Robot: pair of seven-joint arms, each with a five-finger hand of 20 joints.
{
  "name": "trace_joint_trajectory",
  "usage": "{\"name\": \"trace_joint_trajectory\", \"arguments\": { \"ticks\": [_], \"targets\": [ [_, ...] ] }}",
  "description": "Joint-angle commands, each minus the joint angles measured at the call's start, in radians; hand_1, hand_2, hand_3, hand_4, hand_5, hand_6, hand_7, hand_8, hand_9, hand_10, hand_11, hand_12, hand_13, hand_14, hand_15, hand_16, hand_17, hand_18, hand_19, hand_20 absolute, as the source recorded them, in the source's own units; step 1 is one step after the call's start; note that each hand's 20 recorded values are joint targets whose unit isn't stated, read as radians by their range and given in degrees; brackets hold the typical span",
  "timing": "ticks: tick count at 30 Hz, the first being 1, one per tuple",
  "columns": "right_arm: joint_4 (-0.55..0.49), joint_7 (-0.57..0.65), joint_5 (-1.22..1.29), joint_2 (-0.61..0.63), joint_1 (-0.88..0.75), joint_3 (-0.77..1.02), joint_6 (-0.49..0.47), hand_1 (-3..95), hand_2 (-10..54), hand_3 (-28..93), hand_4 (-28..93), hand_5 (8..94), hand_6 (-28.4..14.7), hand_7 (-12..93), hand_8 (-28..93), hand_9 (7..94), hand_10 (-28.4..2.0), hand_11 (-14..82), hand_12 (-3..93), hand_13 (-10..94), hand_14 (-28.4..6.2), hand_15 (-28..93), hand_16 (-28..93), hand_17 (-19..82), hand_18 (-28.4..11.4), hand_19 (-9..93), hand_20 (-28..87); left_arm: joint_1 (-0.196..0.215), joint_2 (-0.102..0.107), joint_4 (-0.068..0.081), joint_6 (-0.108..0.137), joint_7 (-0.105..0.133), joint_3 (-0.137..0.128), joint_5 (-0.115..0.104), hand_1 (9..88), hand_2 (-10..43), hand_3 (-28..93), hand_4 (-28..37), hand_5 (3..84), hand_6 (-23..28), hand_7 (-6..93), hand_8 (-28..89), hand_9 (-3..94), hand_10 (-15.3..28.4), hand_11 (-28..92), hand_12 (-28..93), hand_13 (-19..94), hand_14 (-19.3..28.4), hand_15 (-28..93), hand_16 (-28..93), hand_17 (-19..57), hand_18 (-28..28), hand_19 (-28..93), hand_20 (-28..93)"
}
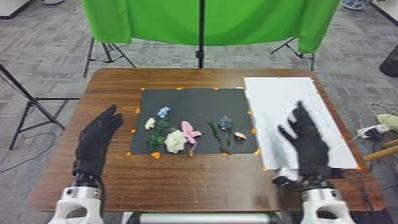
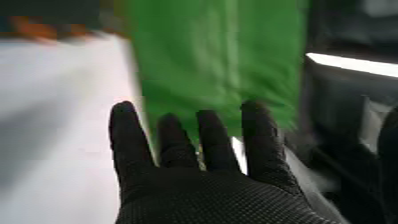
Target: Arrange flowers
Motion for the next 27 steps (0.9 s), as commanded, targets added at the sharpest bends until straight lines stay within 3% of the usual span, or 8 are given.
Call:
{"name": "trace_joint_trajectory", "arguments": {
  "ticks": [1,13,17,22,27],
  "targets": [
    [0.024,-0.035,0.007,0.006,0.122,-0.027,0.025,1.4,-3.4,80,-18,26.7,2.3,8,-7,24.6,-10.2,-0.9,9.2,19,-13.0,0,15,12,-19.8,6,16,-0.001,-0.018,-0.001,-0.015,-0.011,0.001,0.023,21.6,-2.3,69,-26.0,39.0,3.4,8.1,-5,38.6,12.0,10,14,28,15.2,11,5,0.4,12.4,2,18],
    [-0.018,-0.052,-0.011,0.013,0.043,0.018,-0.008,3.2,-3.6,80,-18,30.5,1.6,7,-7,27.9,-11.4,0.4,9.1,21,-13.3,2,15,13,-17.9,5,19,0.008,-0.019,-0.002,-0.009,-0.016,-0.004,0.024,21.7,-2.5,70,-25.7,39.3,3.5,8.2,-5,38.9,12.0,10,14,28,15.3,11,5,0.5,12.4,2,18],
    [-0.013,-0.063,-0.007,0.012,0.057,0.022,0.003,3.6,-3.6,79,-18,31.0,1.5,7,-7,28.6,-11.5,0.7,9.1,21,-13.4,2,15,13,-17.8,5,19,-0.011,-0.011,0.007,-0.013,-0.011,0.005,0.025,21.8,-2.4,69,-25.8,39.4,3.5,8.1,-5,38.9,12.0,10,14,28,15.3,11,5,0.4,12.5,2,18],
    [-0.022,-0.072,-0.018,0.017,0.035,0.042,-0.029,3.7,-3.9,79,-17,31.5,1.4,7,-7,29.7,-11.7,1.1,9.2,21,-13.4,2,15,13,-17.5,4,19,-0.004,-0.004,0.003,-0.011,-0.01,0.002,0.025,21.8,-2.4,69,-25.8,39.4,3.5,8.1,-5,38.9,12.0,10,14,28,15.3,11,5,0.5,12.5,2,18],
    [-0.022,-0.076,-0.005,0.016,0.037,0.045,-0.026,4.1,-4.2,80,-17,32.0,1.4,8,-7,30.2,-11.8,1.3,9.2,21,-13.5,2,15,13,-17.4,4,19,-0.012,-0.002,0.008,-0.021,-0.006,0.006,0.028,21.8,-2.4,69,-25.6,39.5,3.5,8.0,-5,39.0,12.0,10,14,28,15.3,11,5,0.4,12.5,2,18]
  ]
}}
